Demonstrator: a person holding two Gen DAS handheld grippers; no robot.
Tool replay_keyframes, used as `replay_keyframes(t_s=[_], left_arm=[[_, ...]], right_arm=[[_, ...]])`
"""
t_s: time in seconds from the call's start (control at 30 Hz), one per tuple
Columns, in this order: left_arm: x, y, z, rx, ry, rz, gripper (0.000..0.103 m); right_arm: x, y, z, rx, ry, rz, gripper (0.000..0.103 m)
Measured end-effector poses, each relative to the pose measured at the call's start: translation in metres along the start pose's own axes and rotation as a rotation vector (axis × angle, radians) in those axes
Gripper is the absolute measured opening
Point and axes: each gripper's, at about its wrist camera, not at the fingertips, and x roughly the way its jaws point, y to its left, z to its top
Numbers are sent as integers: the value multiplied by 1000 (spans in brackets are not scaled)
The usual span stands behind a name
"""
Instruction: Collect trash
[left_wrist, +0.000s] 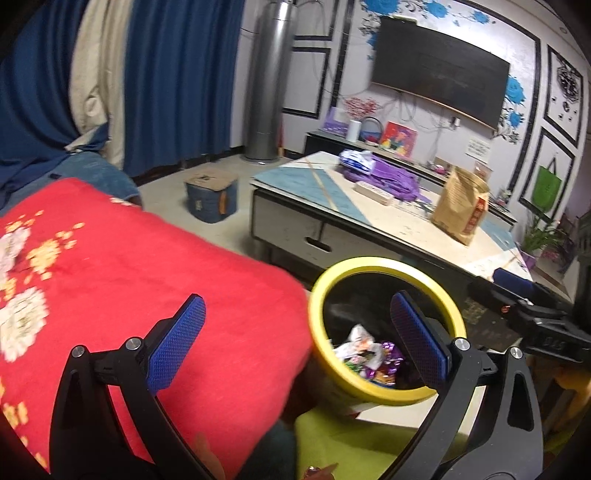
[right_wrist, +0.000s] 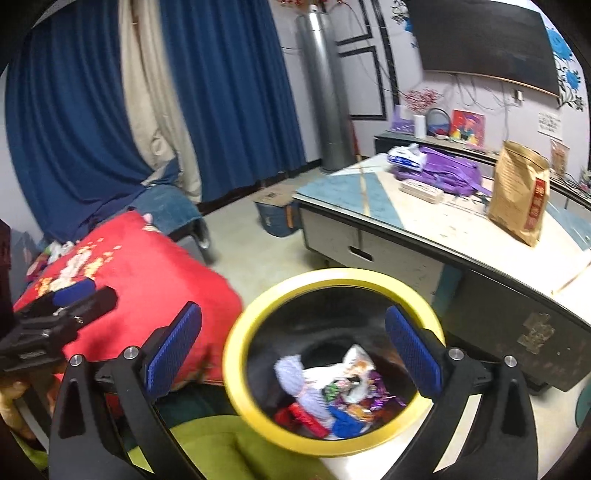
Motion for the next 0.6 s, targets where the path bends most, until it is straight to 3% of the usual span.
replay_keyframes(t_s=[0.13, 0.6], left_arm=[[-19, 9, -4, 2, -32, 52, 92], [-88, 43, -28, 7, -182, 172, 92]], right_arm=[[-11, 22, -1, -9, -38, 28, 97], [-50, 90, -24, -128, -262, 9, 97]])
